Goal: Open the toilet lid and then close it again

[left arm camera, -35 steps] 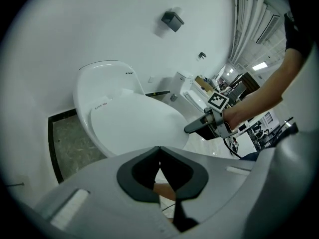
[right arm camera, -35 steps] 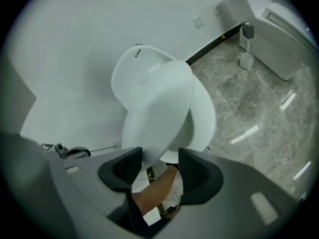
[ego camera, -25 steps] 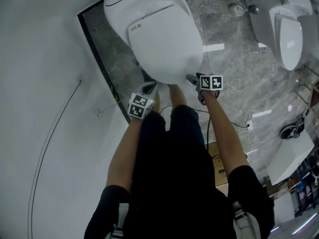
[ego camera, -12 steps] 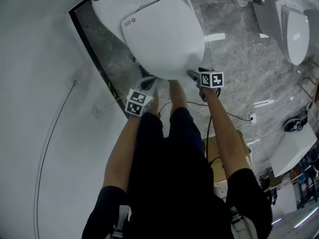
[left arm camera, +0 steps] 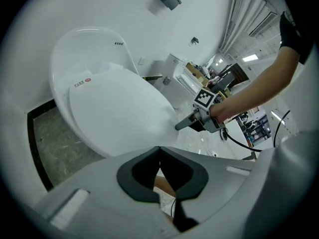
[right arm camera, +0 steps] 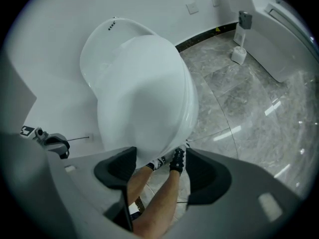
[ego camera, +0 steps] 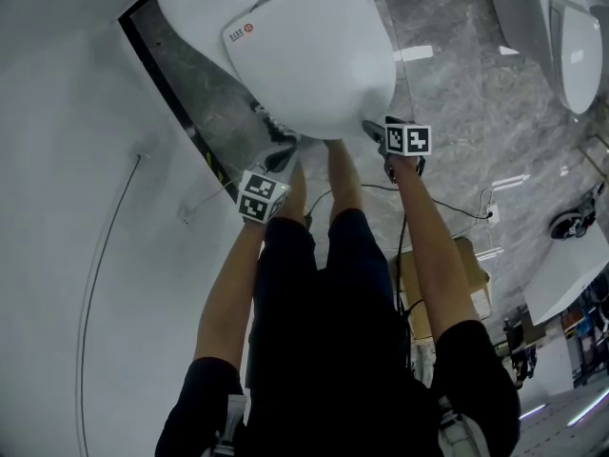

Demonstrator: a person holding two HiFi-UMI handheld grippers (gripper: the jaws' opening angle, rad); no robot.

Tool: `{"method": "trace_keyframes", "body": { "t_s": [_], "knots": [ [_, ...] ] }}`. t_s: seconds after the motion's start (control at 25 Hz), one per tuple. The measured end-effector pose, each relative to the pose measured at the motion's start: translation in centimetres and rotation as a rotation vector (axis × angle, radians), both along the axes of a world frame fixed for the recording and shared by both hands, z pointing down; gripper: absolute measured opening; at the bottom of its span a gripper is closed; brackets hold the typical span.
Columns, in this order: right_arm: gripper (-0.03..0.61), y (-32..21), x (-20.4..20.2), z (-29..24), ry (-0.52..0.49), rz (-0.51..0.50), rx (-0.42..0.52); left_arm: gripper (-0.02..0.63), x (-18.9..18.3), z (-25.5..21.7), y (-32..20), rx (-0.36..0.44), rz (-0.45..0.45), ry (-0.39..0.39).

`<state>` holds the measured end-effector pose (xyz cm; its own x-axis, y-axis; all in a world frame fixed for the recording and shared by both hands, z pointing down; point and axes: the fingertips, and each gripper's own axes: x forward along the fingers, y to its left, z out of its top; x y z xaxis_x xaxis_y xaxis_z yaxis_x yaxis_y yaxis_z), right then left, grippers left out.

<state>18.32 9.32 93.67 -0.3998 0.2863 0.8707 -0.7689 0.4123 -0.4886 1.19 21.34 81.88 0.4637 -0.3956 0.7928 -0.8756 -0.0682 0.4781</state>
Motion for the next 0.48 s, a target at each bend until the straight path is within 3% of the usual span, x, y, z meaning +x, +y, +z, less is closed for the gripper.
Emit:
{"method": "trace_keyframes", "body": {
  "t_s": [0.24, 0.48],
  "knots": [
    [0.305, 0.0, 0.1, 1.8, 0.057, 0.011, 0.000, 0.011, -1.1, 0.8, 0.2, -0.006, 0.014, -0.003],
    [0.304, 0.0, 0.3, 3.0, 0.050, 0.051, 0.004, 0.011, -2.8, 1.8, 0.2, -0.021, 0.044, -0.021]
  ]
}}
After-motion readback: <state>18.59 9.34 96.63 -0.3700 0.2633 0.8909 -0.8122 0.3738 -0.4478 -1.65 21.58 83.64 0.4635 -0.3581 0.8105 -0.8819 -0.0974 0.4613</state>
